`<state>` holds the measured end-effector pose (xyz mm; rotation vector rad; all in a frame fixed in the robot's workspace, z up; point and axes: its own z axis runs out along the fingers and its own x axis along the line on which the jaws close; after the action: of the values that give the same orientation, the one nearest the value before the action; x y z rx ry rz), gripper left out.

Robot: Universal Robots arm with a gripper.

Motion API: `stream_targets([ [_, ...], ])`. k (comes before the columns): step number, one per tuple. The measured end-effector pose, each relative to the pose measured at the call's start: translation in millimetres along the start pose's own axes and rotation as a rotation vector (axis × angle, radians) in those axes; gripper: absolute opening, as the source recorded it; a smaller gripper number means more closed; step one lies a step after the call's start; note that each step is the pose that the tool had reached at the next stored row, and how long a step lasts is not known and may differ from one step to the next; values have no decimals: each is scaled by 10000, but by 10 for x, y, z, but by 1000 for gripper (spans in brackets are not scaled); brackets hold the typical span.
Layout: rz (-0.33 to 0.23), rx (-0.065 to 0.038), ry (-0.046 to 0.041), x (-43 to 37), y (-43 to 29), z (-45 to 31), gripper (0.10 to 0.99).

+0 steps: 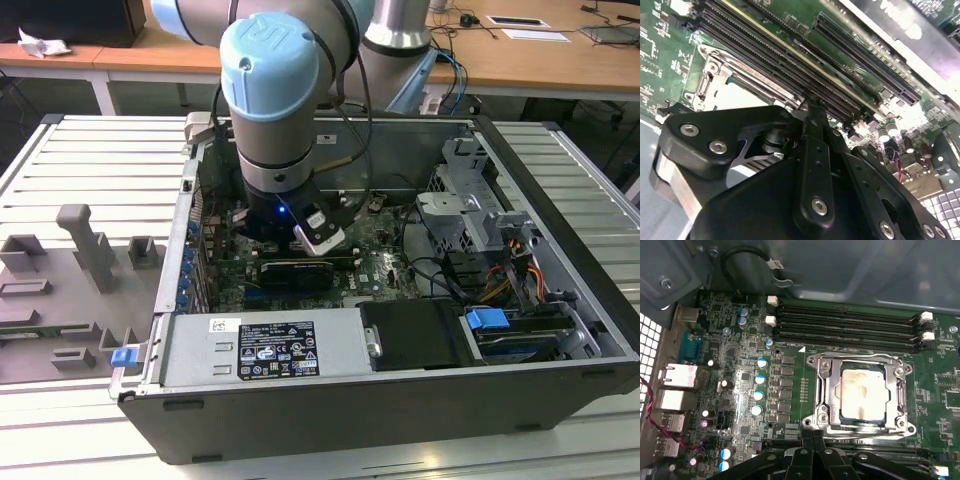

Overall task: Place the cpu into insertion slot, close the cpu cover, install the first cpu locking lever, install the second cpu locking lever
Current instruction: 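Install the second cpu locking lever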

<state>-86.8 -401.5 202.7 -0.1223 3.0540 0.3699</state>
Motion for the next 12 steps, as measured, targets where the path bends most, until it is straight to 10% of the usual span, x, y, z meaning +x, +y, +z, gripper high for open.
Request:
stream_targets([
  [12,23,-450,-34,10,-27,111,106],
])
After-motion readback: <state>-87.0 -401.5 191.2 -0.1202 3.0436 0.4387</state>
